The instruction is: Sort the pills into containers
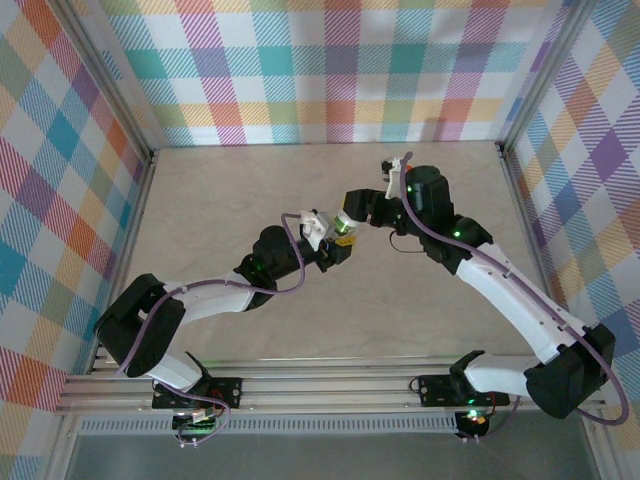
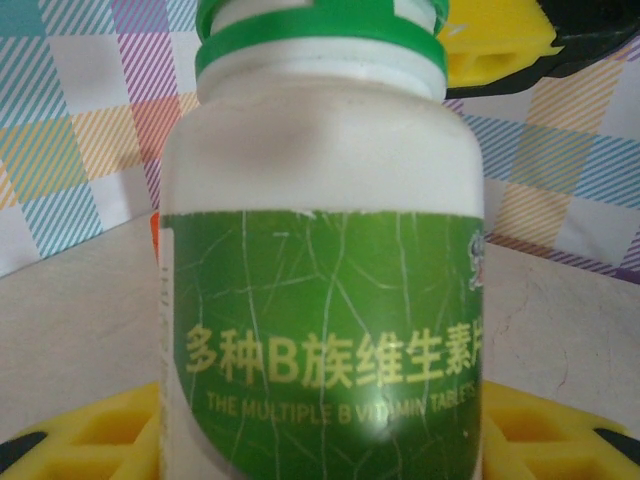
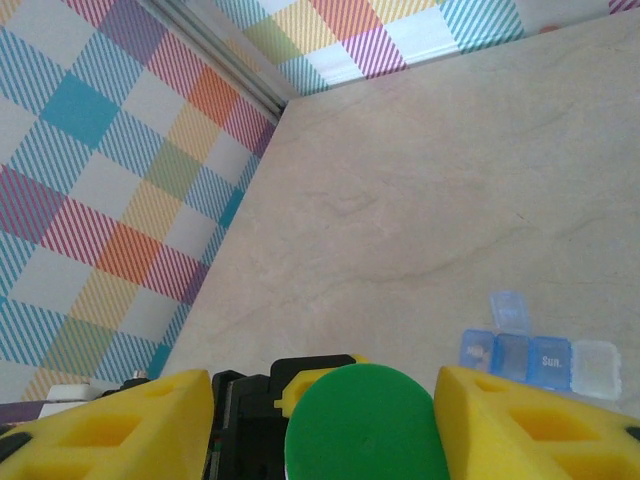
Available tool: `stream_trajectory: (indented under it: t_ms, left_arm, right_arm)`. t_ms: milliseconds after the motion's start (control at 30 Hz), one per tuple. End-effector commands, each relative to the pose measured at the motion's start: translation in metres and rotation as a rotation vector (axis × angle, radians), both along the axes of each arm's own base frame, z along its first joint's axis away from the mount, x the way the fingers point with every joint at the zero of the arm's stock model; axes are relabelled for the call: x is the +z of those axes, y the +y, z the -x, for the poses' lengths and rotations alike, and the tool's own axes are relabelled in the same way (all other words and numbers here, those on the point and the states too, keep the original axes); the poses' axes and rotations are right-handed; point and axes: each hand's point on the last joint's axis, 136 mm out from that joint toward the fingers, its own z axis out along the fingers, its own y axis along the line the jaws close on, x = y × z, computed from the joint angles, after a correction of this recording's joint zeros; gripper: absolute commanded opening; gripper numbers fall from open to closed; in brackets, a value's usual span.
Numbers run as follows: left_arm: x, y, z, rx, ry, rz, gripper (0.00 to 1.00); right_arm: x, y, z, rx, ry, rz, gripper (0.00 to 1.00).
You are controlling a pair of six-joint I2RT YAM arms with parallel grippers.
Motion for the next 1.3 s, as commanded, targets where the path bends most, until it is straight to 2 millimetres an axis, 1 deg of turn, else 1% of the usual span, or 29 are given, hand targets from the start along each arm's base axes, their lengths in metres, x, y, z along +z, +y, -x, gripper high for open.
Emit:
stream_trajectory:
  t_ms: [0,133,367,500,633,833,867,1000,1067,1100,1167,1200,1267]
  left_arm:
    - [0.051,0.005,0.009,-0.013,-0.117,0.121,0.00]
    - [0.051,0.008,0.007,0.004,-0.116,0.122,0.00]
    - [0.051,0.009,0.002,0.035,-0.106,0.124,0.00]
    - [0.053,0.007,0.004,0.015,-0.105,0.127,0.00]
    - [0.054,0.001,0.010,-0.036,-0.101,0.128,0.00]
    - [0.057,-0.004,0.019,-0.095,-0.104,0.138,0.00]
    - [0.057,-0.004,0.020,-0.096,-0.100,0.138,0.00]
    - [0.056,-0.005,0.018,-0.089,-0.092,0.137,0.00]
    - [0.054,-0.006,0.018,-0.095,-0.086,0.132,0.00]
    - [0.052,-0.007,0.018,-0.098,-0.082,0.131,0.00]
    - [0.050,-0.009,0.019,-0.107,-0.076,0.128,0.00]
    - [0.050,-0.010,0.019,-0.112,-0.073,0.126,0.00]
    - [0.049,-0.012,0.020,-0.120,-0.068,0.121,0.00]
  right_arm:
    - [-0.011,-0.004,0.006,-0.022,0.030,0.014,0.62]
    - [-0.012,-0.014,0.004,-0.066,0.007,0.033,0.62]
    - [-0.014,-0.012,0.003,-0.061,0.014,0.024,0.62]
    - [-0.010,-0.003,0.002,-0.024,-0.008,-0.005,0.63]
    - [-0.002,0.008,0.002,0.033,-0.057,-0.051,0.58]
    - [0.004,0.015,0.000,0.052,-0.088,-0.094,0.52]
    - [0.004,0.014,0.000,0.050,-0.095,-0.102,0.49]
    - [0.006,0.009,0.002,0.034,-0.136,-0.115,0.25]
    - [0.006,0.006,0.002,0.022,-0.152,-0.103,0.16]
    - [0.006,0.004,0.002,0.017,-0.165,-0.095,0.13]
    - [0.006,0.001,0.002,0.007,-0.181,-0.079,0.10]
    - [0.005,-0.001,0.001,0.003,-0.192,-0.066,0.06]
    - [0.005,-0.004,-0.001,-0.009,-0.217,-0.027,0.02]
